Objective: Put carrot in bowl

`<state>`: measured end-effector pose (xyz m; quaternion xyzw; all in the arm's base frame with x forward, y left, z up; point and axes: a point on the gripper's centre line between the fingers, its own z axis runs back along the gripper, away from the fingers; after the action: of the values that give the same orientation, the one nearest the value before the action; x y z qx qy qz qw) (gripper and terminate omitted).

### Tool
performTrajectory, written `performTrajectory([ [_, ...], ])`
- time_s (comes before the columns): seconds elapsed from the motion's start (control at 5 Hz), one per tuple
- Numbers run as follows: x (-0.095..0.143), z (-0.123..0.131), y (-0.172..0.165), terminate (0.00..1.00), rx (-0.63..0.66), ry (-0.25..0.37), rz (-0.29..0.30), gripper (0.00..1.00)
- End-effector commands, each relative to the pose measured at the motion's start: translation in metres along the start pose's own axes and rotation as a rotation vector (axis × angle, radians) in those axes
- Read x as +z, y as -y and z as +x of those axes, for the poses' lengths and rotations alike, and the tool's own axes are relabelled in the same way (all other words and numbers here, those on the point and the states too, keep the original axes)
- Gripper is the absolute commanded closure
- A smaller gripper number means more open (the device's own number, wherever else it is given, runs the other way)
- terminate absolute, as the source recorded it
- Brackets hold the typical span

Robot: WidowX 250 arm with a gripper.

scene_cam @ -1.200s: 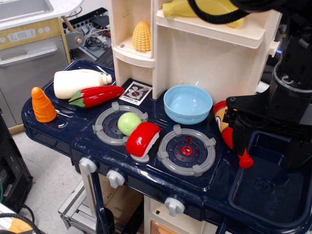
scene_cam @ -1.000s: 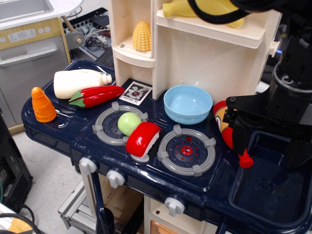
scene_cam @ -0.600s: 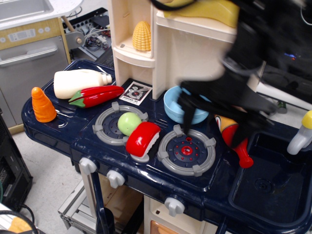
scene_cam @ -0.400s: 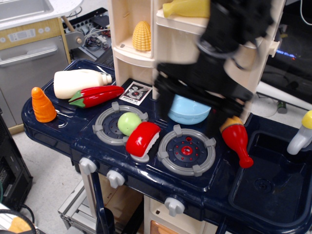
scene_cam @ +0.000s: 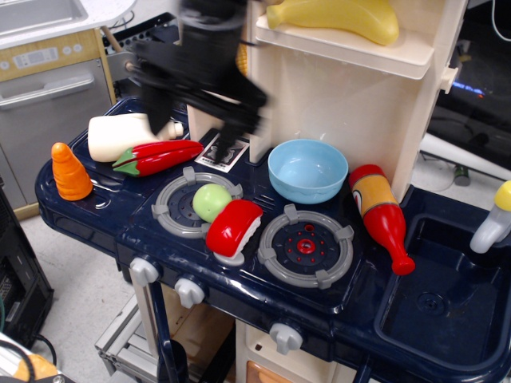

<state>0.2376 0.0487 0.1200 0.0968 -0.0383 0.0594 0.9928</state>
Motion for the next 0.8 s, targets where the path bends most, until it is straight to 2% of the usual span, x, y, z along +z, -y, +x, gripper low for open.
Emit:
performTrajectory([
  [0.0,-0.019,0.005,-0.089,0.0,-0.015,0.054,-0.087,0.0],
  [0.2,-0.046,0.004,-0.118,0.0,-0.033,0.081,-0.127,0.0],
  [0.4,-0.063,0.003,-0.117,0.0,-0.038,0.092,-0.168,0.0],
  [0.6,-0.071,0.001,-0.114,0.0,-0.039,0.105,-0.179,0.0],
])
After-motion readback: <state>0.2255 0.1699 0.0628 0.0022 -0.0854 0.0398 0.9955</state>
